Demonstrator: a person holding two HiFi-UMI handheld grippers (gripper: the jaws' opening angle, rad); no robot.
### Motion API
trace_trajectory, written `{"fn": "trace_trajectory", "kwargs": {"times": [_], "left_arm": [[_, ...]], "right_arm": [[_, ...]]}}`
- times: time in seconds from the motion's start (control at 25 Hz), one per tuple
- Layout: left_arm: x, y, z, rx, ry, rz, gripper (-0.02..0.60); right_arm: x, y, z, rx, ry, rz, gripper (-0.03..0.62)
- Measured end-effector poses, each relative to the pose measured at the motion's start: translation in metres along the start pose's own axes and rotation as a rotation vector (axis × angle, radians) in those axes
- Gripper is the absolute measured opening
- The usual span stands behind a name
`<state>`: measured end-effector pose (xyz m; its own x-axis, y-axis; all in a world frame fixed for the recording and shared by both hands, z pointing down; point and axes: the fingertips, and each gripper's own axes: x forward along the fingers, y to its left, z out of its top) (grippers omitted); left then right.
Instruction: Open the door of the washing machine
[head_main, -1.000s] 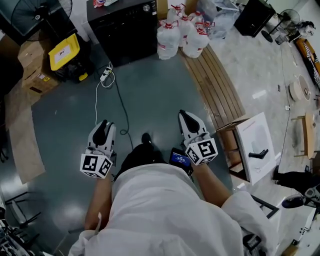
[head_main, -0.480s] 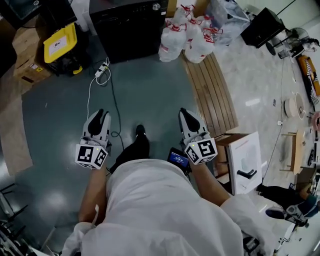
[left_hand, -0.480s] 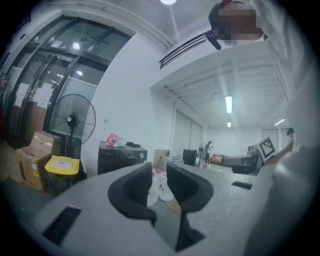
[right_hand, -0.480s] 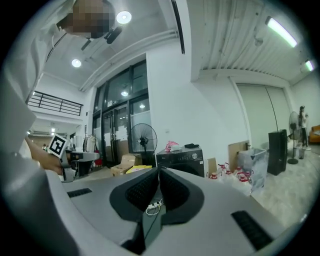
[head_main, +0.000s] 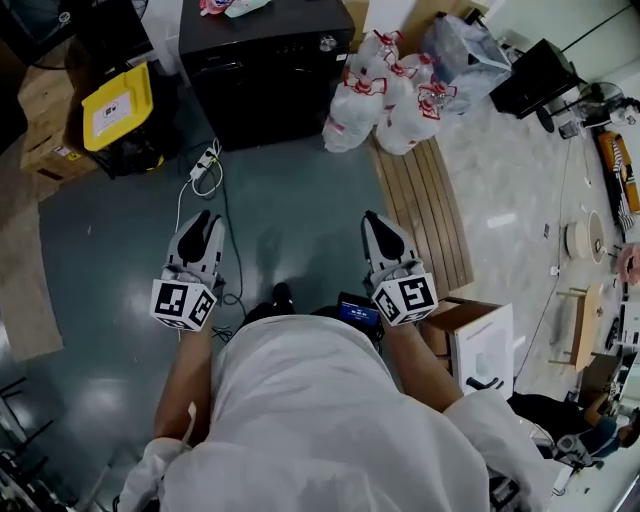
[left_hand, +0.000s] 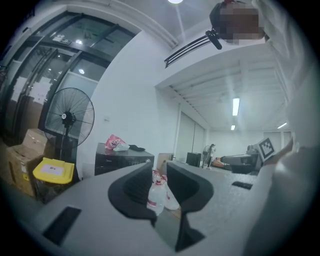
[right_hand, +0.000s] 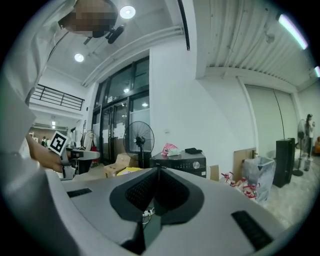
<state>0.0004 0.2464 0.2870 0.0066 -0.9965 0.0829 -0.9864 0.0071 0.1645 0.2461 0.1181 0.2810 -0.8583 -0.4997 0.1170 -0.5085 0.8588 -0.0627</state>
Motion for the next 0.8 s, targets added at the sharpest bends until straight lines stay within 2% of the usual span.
{"fn": "trace_trajectory", "kwargs": {"times": [0.16, 0.32, 0.48, 0.8], "left_arm": [[0.036, 0.026, -0.006, -0.022, 0.018, 0.007, 0.097], [0.068, 0.042, -0.016, -0.031, 0.036, 0.024, 0.097], [0.105, 0.065, -0.021, -0.045, 0.052, 0.071, 0.097], [0.194, 0.098, 0.015, -0.008, 0.083, 0.175, 0.097]], "right_arm": [[0.046, -0.015, 0.016, -0.011, -0.021, 0.011, 0.035], [0.083, -0.043, 0.009, 0.001, -0.011, 0.03, 0.035], [0.13, -0.072, 0.003, 0.013, -0.01, 0.07, 0.035], [0.248, -0.148, 0.028, 0.041, -0.036, 0.186, 0.035]]}}
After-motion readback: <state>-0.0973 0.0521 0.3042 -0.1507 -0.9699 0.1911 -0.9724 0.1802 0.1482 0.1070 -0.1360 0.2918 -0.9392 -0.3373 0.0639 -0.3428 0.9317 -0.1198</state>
